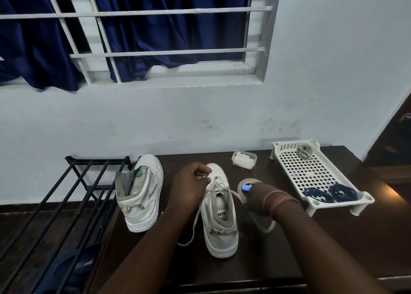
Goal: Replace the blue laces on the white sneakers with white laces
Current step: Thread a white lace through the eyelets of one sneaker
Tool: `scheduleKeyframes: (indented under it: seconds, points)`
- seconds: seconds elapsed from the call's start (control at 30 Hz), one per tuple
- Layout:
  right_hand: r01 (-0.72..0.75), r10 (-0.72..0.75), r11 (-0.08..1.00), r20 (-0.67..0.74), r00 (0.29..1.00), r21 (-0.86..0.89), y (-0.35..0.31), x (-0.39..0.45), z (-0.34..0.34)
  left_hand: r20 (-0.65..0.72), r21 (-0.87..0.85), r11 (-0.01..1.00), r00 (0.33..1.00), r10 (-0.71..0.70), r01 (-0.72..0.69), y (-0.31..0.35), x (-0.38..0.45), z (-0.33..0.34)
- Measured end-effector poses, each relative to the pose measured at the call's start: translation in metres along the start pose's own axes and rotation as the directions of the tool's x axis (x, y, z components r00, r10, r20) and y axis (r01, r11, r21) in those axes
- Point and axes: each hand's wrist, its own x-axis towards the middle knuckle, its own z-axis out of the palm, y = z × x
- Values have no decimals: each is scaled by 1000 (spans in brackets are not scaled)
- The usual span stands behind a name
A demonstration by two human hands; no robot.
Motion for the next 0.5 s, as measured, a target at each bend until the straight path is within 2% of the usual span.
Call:
scheduleKeyframes:
  seconds: [0.07, 0.1, 0.17, 0.23, 0.3, 0.4, 0.5]
  points:
    - [65, -53, 994, -137, 989, 83, -6, -2, 0, -9, 41, 996, 997, -73, 73, -3, -2, 0]
    - [102, -65, 974, -181, 981, 201, -6, 1, 1, -1, 57, 993, 994, -108, 107, -4, -3, -1]
    - [129, -81, 946, -166, 983, 299, -7, 2, -2, 56, 80, 987, 988, -146, 142, -5, -6, -1]
    - [57, -52, 990, -43, 998, 130, -5, 4, -3, 103, 100, 983, 981, -164, 154, -4, -9, 0]
    - [-39, 39, 999, 48, 998, 1, -1, 3, -2, 127, 161, 974, 975, -183, 162, -5, -8, -1]
    - [-46, 43, 998, 81, 996, 39, 5, 3, 4, 193, 268, 944, 950, -247, 191, -4, -9, -5]
    - [28, -15, 982, -71, 997, 185, 1, 1, 3, 221, 294, 928, 929, -298, 228, -2, -8, -8]
